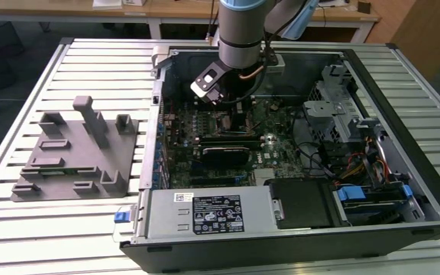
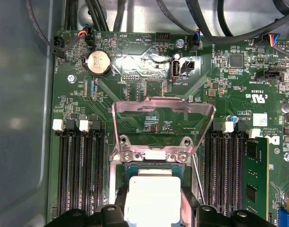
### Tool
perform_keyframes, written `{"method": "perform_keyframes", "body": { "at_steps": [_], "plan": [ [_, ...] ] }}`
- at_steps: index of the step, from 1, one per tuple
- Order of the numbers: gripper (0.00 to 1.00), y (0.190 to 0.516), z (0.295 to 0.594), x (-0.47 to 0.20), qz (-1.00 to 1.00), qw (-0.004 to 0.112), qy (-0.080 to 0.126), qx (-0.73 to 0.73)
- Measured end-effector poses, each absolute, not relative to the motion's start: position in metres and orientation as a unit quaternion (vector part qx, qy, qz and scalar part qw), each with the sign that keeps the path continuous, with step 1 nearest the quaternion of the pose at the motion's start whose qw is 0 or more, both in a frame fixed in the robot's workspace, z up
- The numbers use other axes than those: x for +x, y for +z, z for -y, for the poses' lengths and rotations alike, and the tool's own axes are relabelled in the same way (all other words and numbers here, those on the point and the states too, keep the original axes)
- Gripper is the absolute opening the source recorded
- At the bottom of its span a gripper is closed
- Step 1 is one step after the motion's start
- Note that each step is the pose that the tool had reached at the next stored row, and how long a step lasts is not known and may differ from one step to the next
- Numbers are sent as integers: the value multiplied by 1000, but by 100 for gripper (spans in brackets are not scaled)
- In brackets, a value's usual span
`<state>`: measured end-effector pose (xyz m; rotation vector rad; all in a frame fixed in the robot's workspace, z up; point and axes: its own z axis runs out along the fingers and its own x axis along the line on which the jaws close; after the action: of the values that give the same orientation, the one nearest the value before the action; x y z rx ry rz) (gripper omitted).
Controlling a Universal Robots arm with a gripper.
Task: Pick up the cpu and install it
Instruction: 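Place the cpu into insertion slot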
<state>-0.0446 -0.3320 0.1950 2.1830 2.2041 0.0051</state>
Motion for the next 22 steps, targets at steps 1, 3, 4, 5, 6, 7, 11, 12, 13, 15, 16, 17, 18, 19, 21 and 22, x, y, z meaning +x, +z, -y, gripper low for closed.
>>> {"method": "perform_keyframes", "body": {
  "at_steps": [1,3,4,5,6,7,11,12,13,15,16,17,18,19,21,22],
  "plan": [
    [53,195,332,-45,-710,20,2,704],
    [54,196,332,-45,-710,20,2,704],
    [54,197,332,-45,-710,20,2,704],
    [60,197,332,-45,-710,20,2,704],
    [60,198,332,-45,-710,20,1,704],
    [60,199,332,-45,-710,20,1,704],
    [60,205,332,-45,-710,20,2,704],
    [58,206,332,-45,-710,20,1,704],
    [58,208,332,-45,-710,20,2,704],
    [47,211,332,-45,-710,20,1,704],
    [47,213,332,-45,-710,20,1,704],
    [47,215,332,-45,-710,20,1,704],
    [41,216,332,-45,-710,19,1,704],
    [35,217,332,-45,-710,19,1,704],
    [29,220,332,-45,-710,19,1,704],
    [23,221,332,-44,-710,19,1,704]
  ]
}}
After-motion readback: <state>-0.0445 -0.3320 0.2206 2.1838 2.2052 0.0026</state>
